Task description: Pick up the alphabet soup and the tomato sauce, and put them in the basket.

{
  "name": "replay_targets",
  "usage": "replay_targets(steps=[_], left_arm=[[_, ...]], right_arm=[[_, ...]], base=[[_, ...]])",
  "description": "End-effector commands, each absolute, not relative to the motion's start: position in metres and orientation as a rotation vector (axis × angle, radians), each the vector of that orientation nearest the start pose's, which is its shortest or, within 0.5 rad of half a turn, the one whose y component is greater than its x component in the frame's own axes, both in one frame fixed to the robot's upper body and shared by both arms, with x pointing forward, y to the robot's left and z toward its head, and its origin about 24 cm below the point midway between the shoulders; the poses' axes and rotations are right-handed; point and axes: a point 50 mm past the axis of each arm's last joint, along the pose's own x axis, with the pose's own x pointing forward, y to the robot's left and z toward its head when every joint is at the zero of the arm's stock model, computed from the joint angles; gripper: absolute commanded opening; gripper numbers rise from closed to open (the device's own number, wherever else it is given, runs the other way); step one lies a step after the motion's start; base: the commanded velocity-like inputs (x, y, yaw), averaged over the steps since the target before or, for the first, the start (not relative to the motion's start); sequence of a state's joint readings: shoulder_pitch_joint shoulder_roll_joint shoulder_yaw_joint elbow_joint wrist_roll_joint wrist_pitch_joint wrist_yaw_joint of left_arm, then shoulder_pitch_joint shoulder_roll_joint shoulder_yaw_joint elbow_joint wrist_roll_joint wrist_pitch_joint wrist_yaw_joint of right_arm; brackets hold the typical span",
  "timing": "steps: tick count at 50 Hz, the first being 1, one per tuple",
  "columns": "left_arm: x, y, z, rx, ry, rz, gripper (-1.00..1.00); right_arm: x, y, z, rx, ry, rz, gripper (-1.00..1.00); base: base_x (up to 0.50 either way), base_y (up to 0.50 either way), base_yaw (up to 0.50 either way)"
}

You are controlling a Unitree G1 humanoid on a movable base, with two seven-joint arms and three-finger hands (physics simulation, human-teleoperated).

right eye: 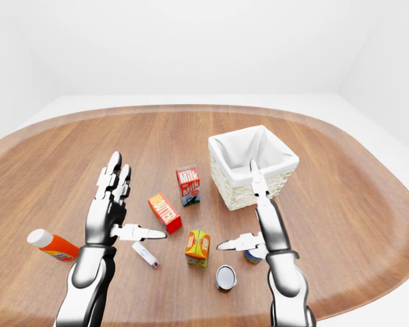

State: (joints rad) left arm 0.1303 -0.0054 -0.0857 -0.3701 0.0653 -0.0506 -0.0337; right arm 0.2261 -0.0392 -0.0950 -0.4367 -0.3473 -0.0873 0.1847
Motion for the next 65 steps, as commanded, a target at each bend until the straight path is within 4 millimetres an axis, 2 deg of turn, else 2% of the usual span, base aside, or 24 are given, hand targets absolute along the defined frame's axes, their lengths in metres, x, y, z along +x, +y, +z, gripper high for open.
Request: replay_targets(steps=[1, 12, 19, 24, 26, 27, 31, 32, 34, 36, 41, 43, 44, 47, 49, 51, 65], left_arm=[[0.221, 0.134, 0.1, 0.07, -0.286, -0.078, 1.0], [0.221, 0.134, 0.1, 0.072, -0.286, -0.08, 1.0], [0.221, 0.134, 0.1, 0.072, -0.285, -0.081, 1.0], [0.221, 0.134, 0.1, 0.073, -0.285, -0.081, 1.0], [0.221, 0.134, 0.1, 0.073, -0.285, -0.082, 1.0], [0.221, 0.134, 0.101, 0.073, -0.285, -0.082, 1.0], [0.221, 0.134, 0.099, 0.073, -0.285, -0.082, 1.0], [0.221, 0.134, 0.099, 0.073, -0.285, -0.082, 1.0], [0.221, 0.134, 0.099, 0.073, -0.286, -0.083, 1.0], [0.221, 0.133, 0.099, 0.074, -0.286, -0.083, 1.0], [0.221, 0.133, 0.1, 0.074, -0.286, -0.083, 1.0], [0.221, 0.134, 0.099, 0.074, -0.286, -0.084, 1.0], [0.221, 0.134, 0.099, 0.074, -0.286, -0.084, 1.0], [0.221, 0.134, 0.099, 0.075, -0.286, -0.085, 1.0], [0.221, 0.134, 0.099, 0.074, -0.286, -0.084, 1.0], [0.221, 0.134, 0.099, 0.074, -0.286, -0.085, 1.0], [0.221, 0.134, 0.099, 0.074, -0.286, -0.084, 1.0]], right_arm=[[0.198, -0.186, 0.102, -0.645, -0.194, 0.017, 1.0], [0.191, -0.195, 0.105, -0.758, -0.15, 0.016, 1.0], [0.192, -0.201, 0.098, -0.848, -0.093, -0.019, 1.0], [0.191, -0.202, 0.1, -0.883, -0.087, -0.024, 1.0], [0.191, -0.205, 0.093, -0.899, -0.055, -0.035, 1.0], [0.19, -0.204, 0.097, -0.909, -0.065, -0.029, 1.0], [0.189, -0.205, 0.099, -0.965, -0.064, -0.066, 1.0], [0.188, -0.207, 0.089, -0.98, -0.03, -0.091, 1.0], [0.189, -0.207, 0.095, -1.036, -0.052, -0.125, 1.0], [0.191, -0.21, 0.09, -1.083, -0.043, -0.168, 1.0], [0.191, -0.208, 0.094, -1.098, -0.059, -0.163, 1.0], [0.191, -0.21, 0.089, -1.116, -0.048, -0.181, 1.0], [0.191, -0.208, 0.095, -1.108, -0.062, -0.164, 1.0], [0.191, -0.209, 0.096, -1.136, -0.066, -0.179, 1.0], [0.191, -0.211, 0.088, -1.157, -0.046, -0.198, 1.0], [0.191, -0.21, 0.095, -1.179, -0.067, -0.203, 1.0], [0.191, -0.205, 0.085, -1.226, -0.018, -0.132, 1.0]], base=[[0.0, 0.0, 0.0], [0.0, 0.0, 0.0], [0.0, 0.0, 0.0], [0.0, 0.0, 0.0], [0.0, 0.0, 0.0], [0.0, 0.0, 0.0], [0.0, 0.0, 0.0], [0.0, 0.0, 0.0], [0.0, 0.0, 0.0], [0.0, 0.0, 0.0], [0.0, 0.0, 0.0], [0.0, 0.0, 0.0], [0.0, 0.0, 0.0], [0.0, 0.0, 0.0], [0.0, 0.0, 0.0], [0.0, 0.0, 0.0], [0.0, 0.0, 0.0]])
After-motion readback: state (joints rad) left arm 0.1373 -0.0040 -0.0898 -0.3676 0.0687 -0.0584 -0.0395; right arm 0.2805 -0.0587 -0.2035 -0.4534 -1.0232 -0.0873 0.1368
